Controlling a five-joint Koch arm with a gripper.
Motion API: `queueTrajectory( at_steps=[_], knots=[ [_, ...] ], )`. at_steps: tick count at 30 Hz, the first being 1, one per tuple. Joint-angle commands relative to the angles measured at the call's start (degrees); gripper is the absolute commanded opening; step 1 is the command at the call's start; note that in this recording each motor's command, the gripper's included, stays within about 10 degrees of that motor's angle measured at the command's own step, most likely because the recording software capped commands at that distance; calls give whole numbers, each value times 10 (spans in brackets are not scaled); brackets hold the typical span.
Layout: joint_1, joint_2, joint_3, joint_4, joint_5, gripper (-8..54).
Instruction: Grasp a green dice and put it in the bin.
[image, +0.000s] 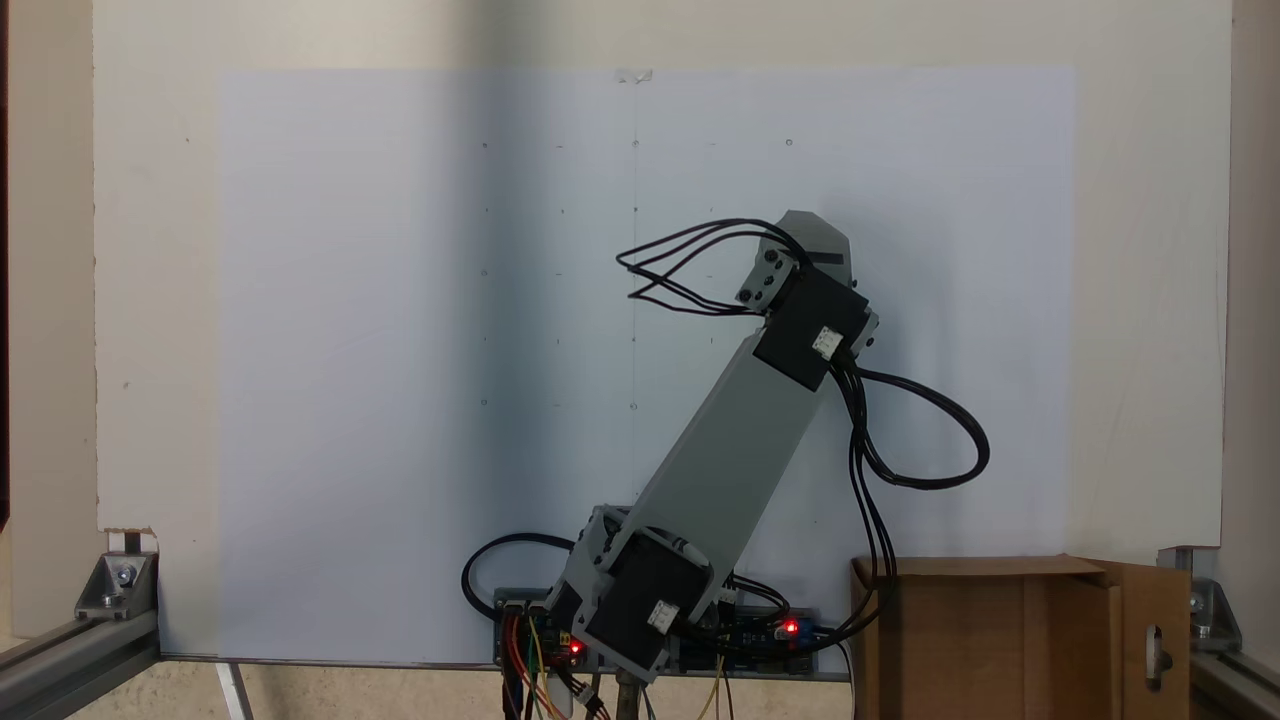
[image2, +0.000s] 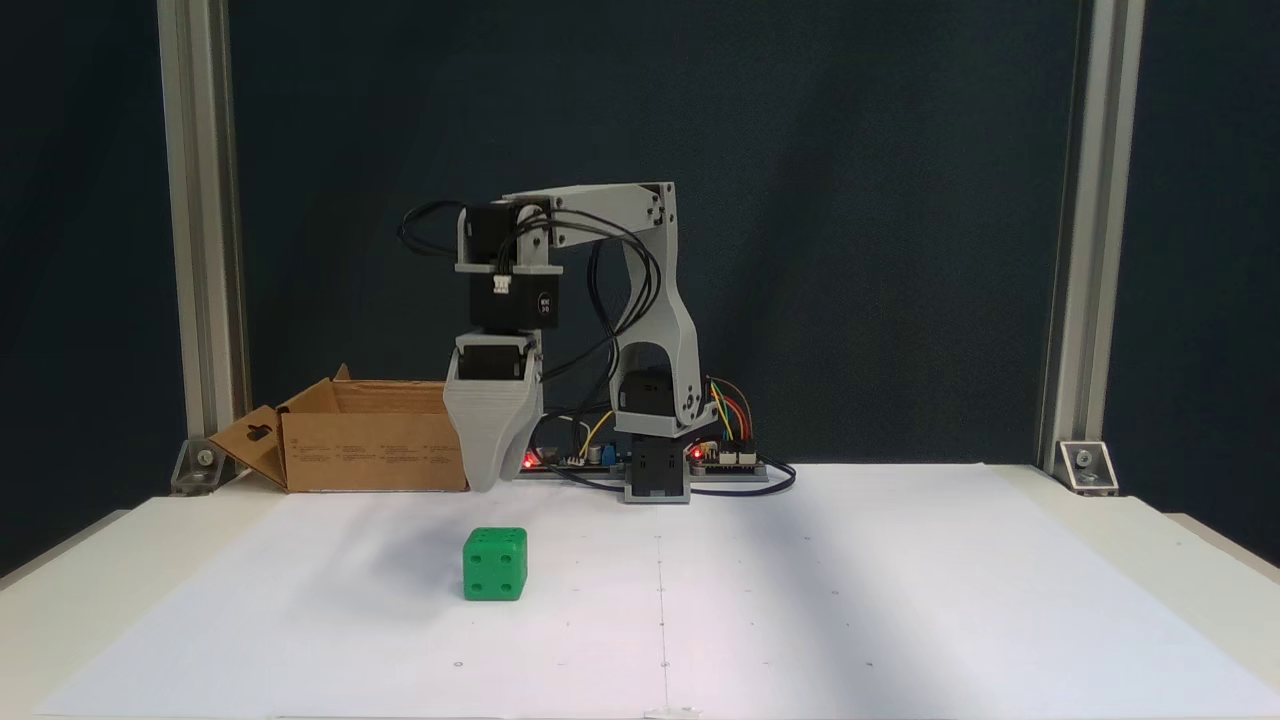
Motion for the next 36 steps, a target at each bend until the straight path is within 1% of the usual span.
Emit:
queueTrajectory(
  at_steps=[1,28,36],
  knots=[
    [8,10,-4,-17,-18,459],
    [4,-14,119,-157,-18,436],
    [-1,-21,123,-172,-18,426]
  ],
)
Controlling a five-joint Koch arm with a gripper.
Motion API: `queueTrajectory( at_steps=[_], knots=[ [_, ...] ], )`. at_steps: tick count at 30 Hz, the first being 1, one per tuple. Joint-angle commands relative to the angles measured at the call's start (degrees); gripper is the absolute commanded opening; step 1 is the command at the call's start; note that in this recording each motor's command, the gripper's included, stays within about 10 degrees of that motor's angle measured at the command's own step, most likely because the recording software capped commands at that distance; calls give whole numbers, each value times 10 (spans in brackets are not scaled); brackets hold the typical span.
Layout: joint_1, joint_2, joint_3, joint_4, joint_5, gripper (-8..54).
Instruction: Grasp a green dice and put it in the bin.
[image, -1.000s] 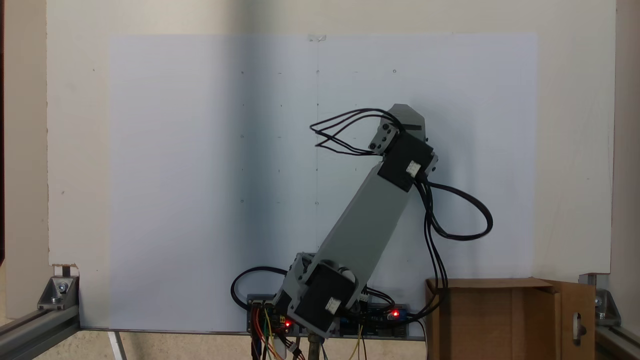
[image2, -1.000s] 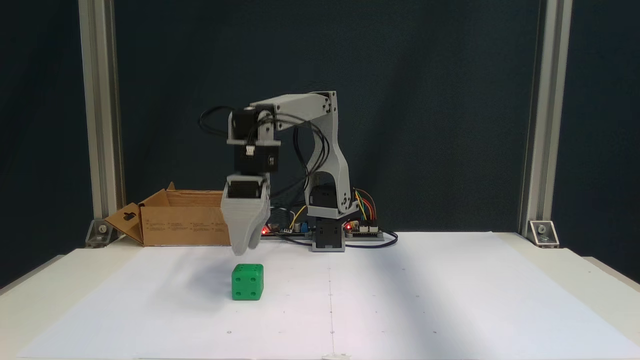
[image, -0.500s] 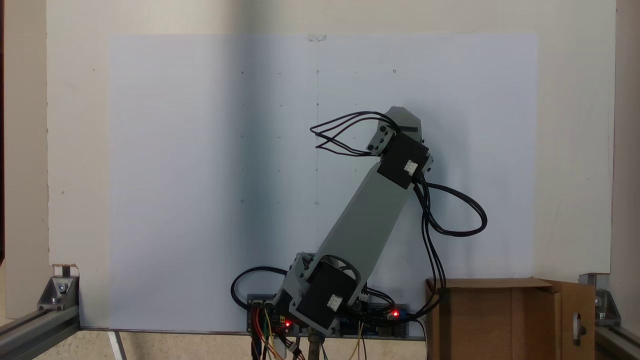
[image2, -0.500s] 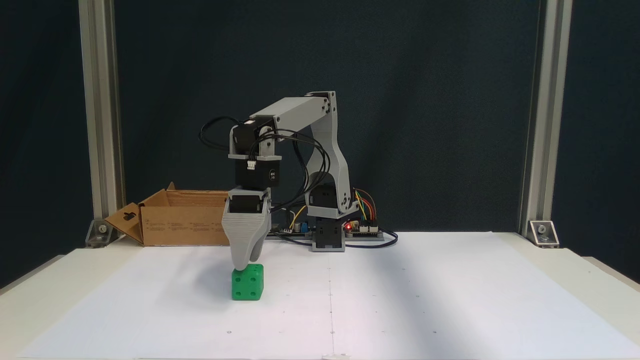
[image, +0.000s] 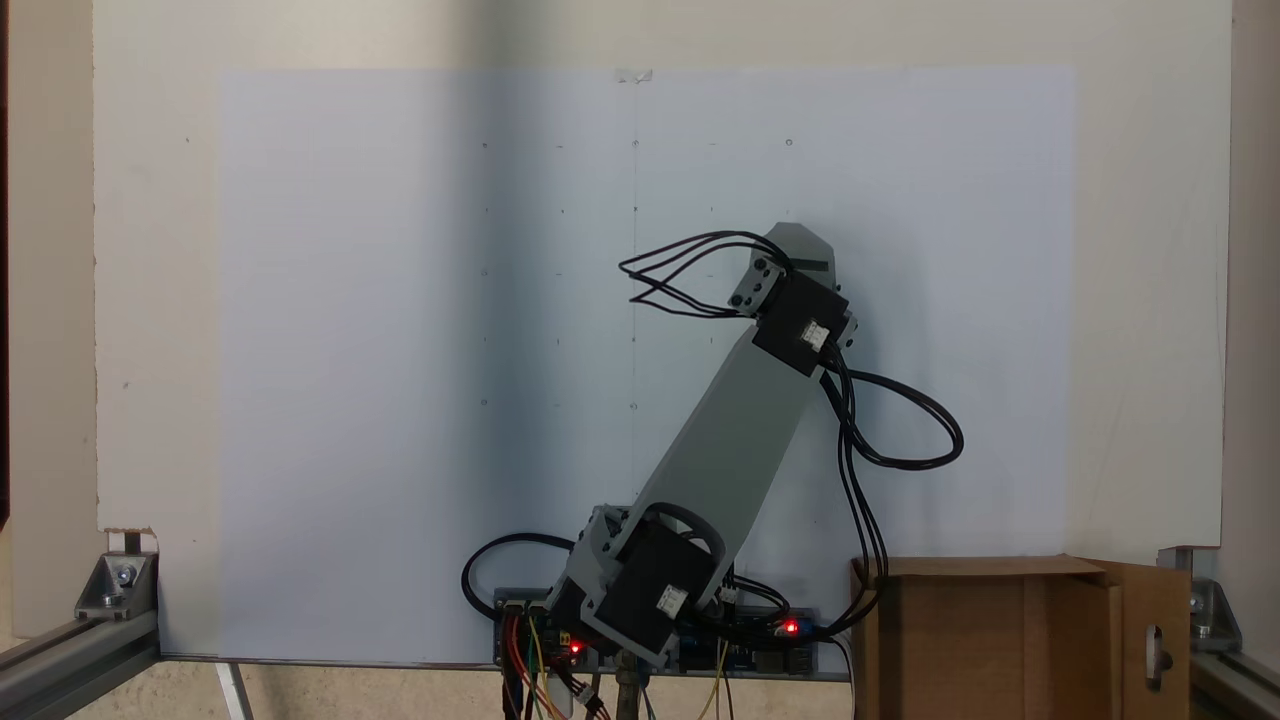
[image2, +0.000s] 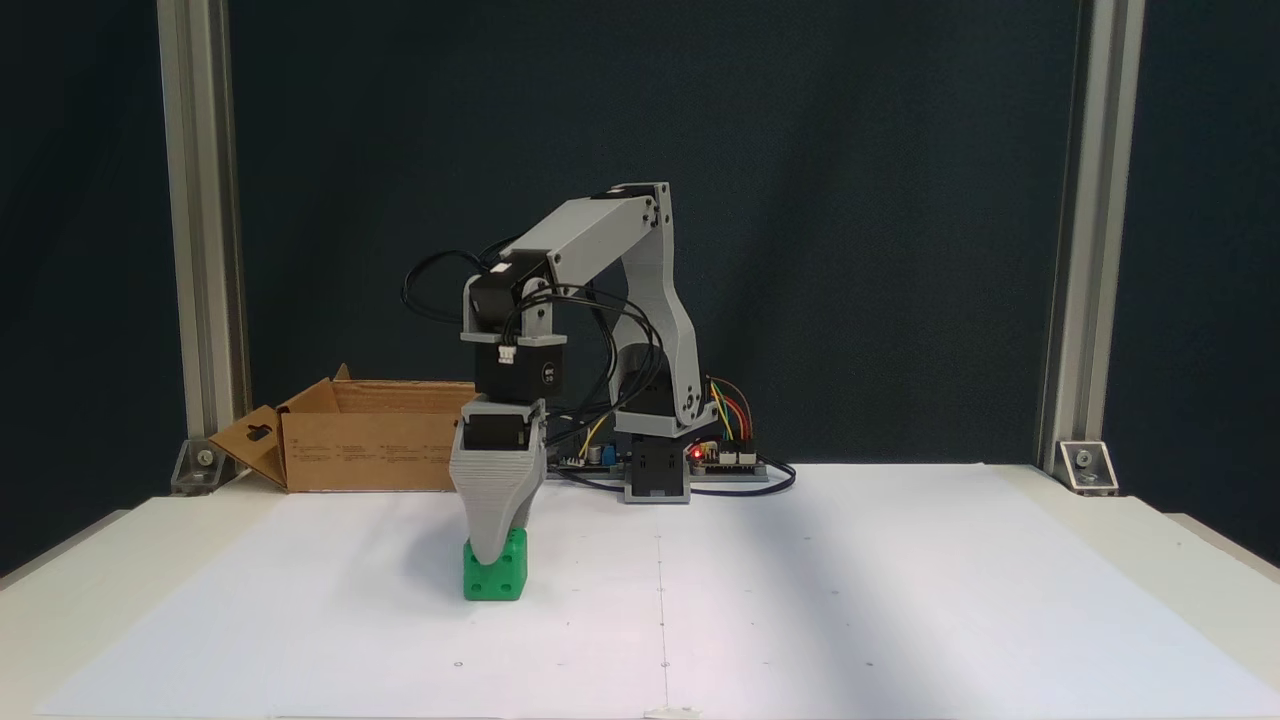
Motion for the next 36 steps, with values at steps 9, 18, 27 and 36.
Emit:
queueTrajectory(
  at_steps=[9,18,27,36],
  knots=[
    [-7,-4,-11,-32,-17,426],
    [-11,-11,-11,-57,-17,420],
    [-9,-18,-11,-78,-10,402],
    [-6,-18,-7,-82,-7,317]
  ],
)
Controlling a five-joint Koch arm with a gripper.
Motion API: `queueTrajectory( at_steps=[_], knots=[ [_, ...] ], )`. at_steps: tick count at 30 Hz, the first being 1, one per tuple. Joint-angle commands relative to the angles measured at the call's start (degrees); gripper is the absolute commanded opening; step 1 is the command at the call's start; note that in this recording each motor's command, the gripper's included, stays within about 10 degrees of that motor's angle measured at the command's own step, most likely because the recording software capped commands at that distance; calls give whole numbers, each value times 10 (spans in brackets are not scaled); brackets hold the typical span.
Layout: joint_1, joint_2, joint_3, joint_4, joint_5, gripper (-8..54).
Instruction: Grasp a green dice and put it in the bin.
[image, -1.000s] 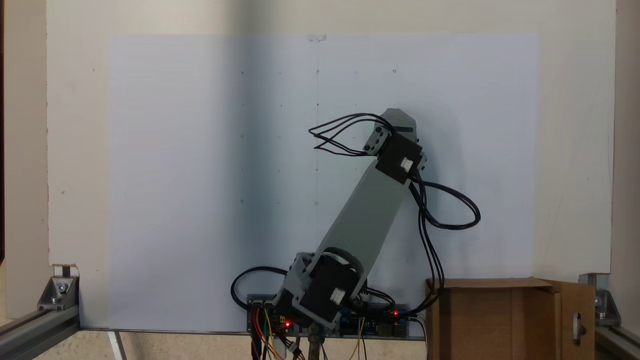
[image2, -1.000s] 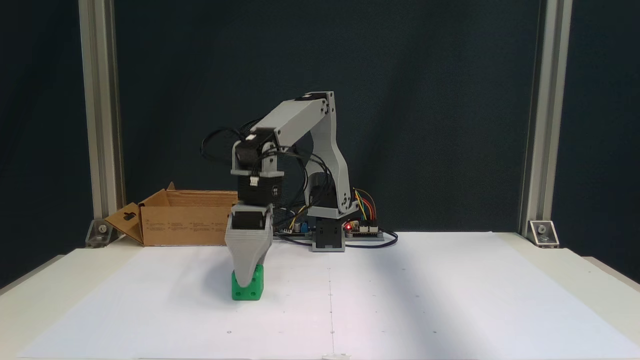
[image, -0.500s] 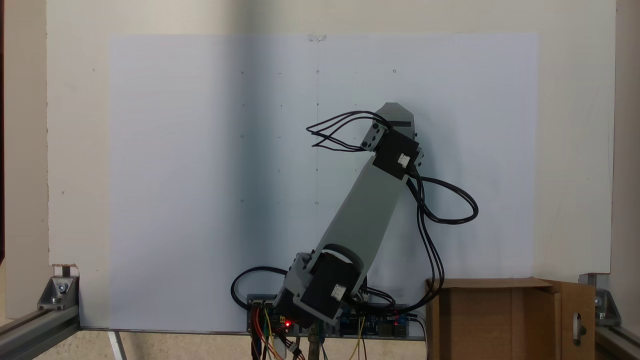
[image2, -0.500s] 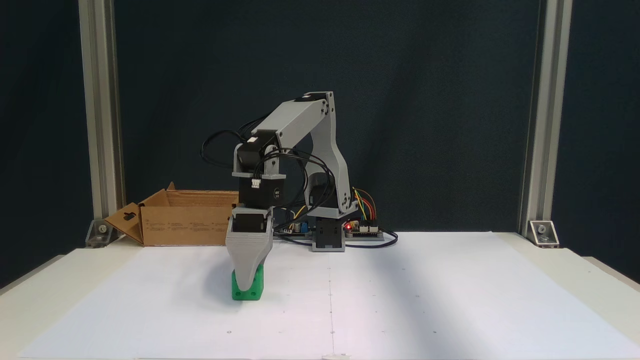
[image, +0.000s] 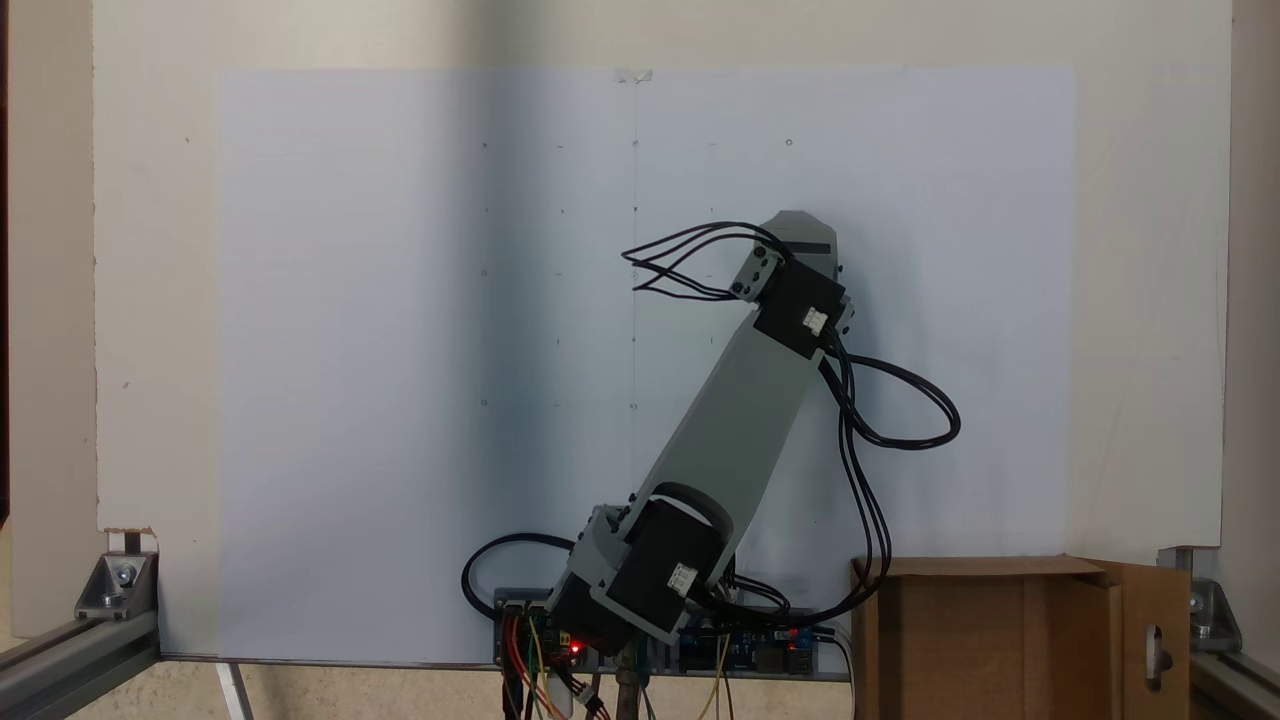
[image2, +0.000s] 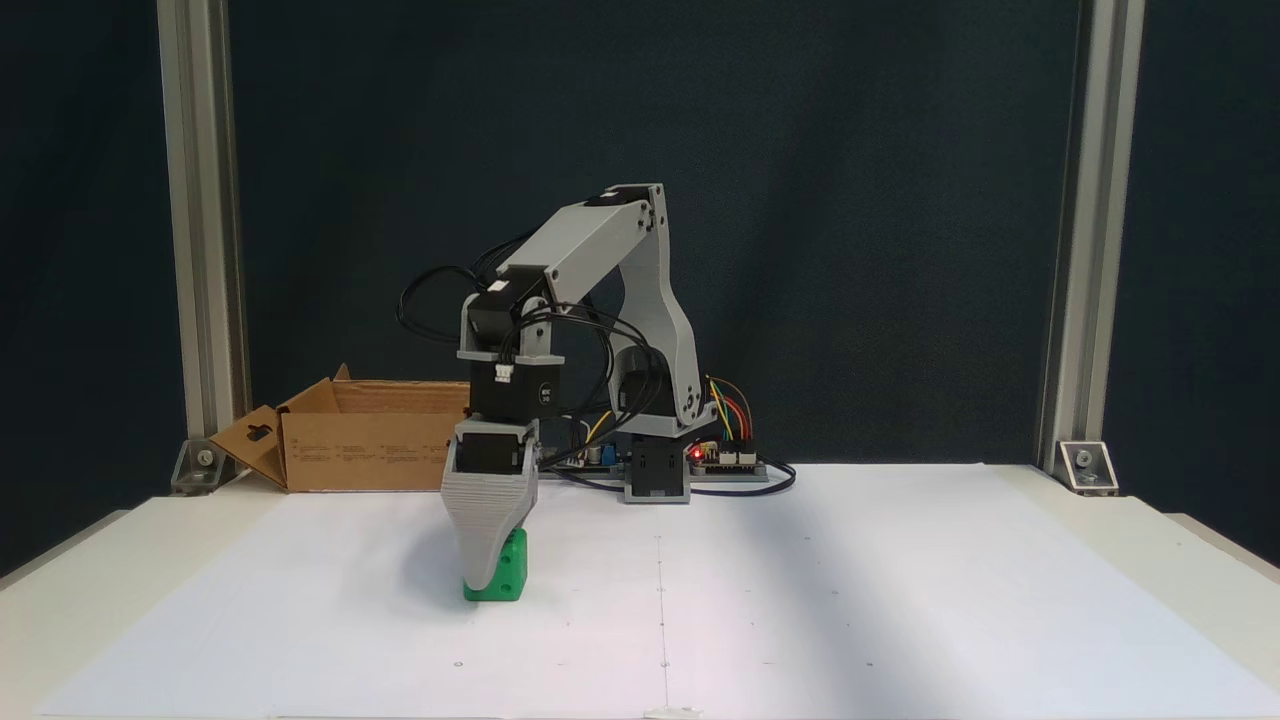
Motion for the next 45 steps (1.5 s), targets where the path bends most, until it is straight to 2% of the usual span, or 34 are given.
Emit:
queueTrajectory(
  at_steps=[1,3,7,8,9,18,25,28,34,45],
  knots=[
    [4,17,-6,-4,-8,302],
    [4,17,-1,-4,-8,289],
    [6,16,3,-4,-3,170],
    [5,16,4,-4,-3,124],
    [6,16,4,-4,-3,117],
    [2,36,-6,48,16,117],
    [-19,91,-175,238,75,117],
    [-15,150,-223,299,84,117],
    [-16,221,-229,312,89,117],
    [45,233,-242,297,86,117]
  ],
)
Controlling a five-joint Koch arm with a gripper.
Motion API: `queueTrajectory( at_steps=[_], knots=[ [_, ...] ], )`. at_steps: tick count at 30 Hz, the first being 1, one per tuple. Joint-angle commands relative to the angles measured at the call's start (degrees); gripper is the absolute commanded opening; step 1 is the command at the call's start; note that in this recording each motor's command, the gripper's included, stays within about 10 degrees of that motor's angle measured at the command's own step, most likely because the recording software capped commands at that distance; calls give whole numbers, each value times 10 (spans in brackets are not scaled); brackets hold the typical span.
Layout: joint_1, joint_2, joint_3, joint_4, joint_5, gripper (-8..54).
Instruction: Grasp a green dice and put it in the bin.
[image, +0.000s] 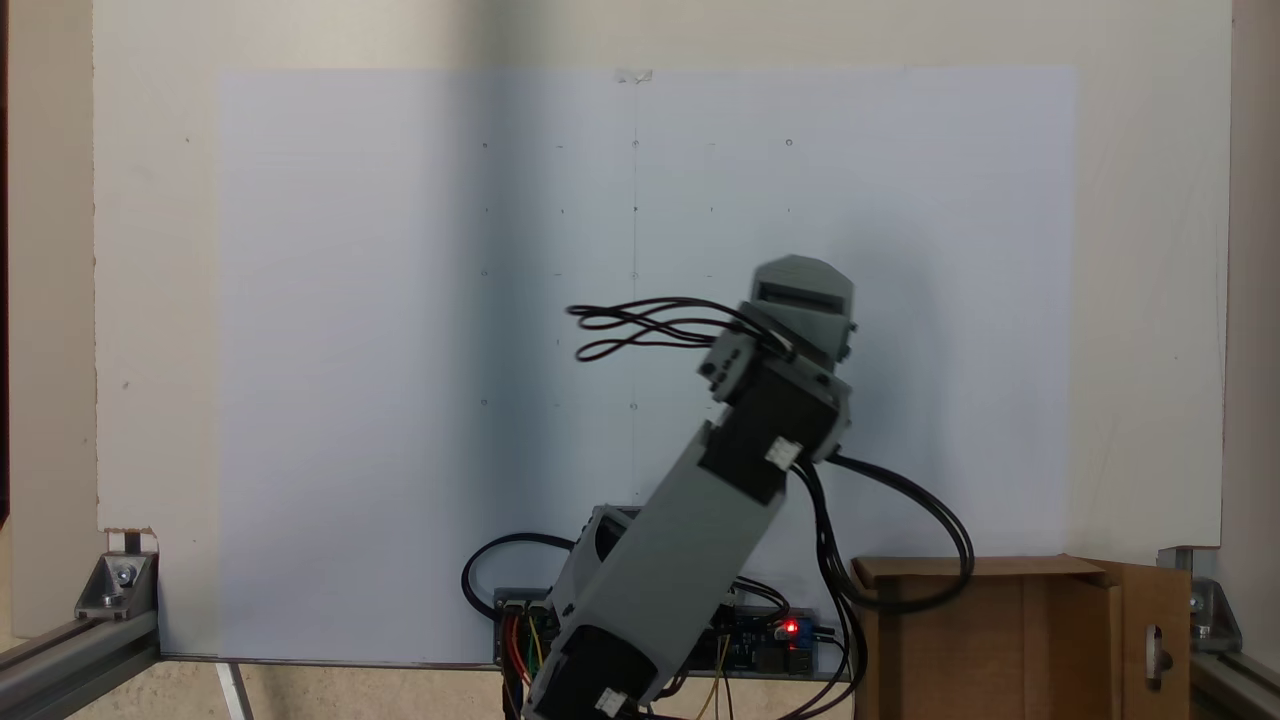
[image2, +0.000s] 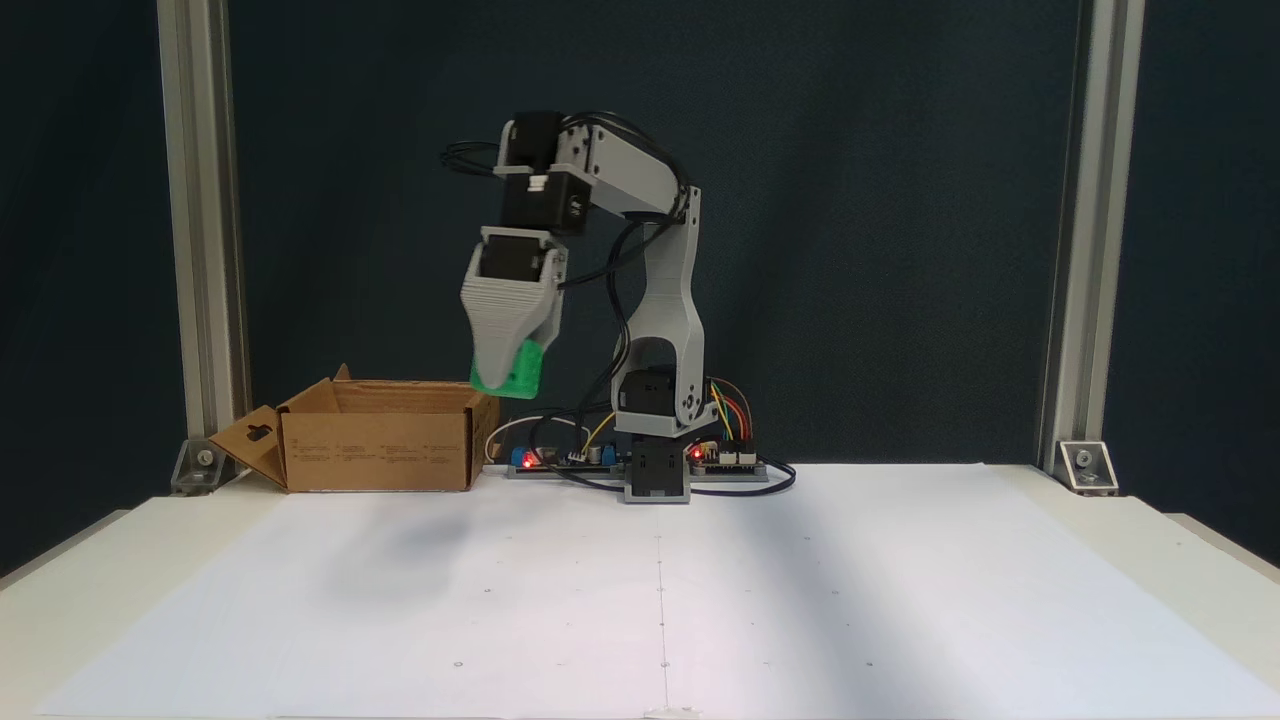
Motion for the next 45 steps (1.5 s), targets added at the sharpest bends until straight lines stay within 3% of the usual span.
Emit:
queueTrajectory(
  at_steps=[1,17,22,28,40,45],
  knots=[
    [52,23,-49,-20,23,117],
    [524,5,-58,-235,-16,117],
    [636,-62,-61,-246,-33,117],
    [722,-110,-61,-233,-38,117],
    [724,-134,-61,-190,-38,117],
    [724,-140,-61,-171,-37,303]
  ],
)
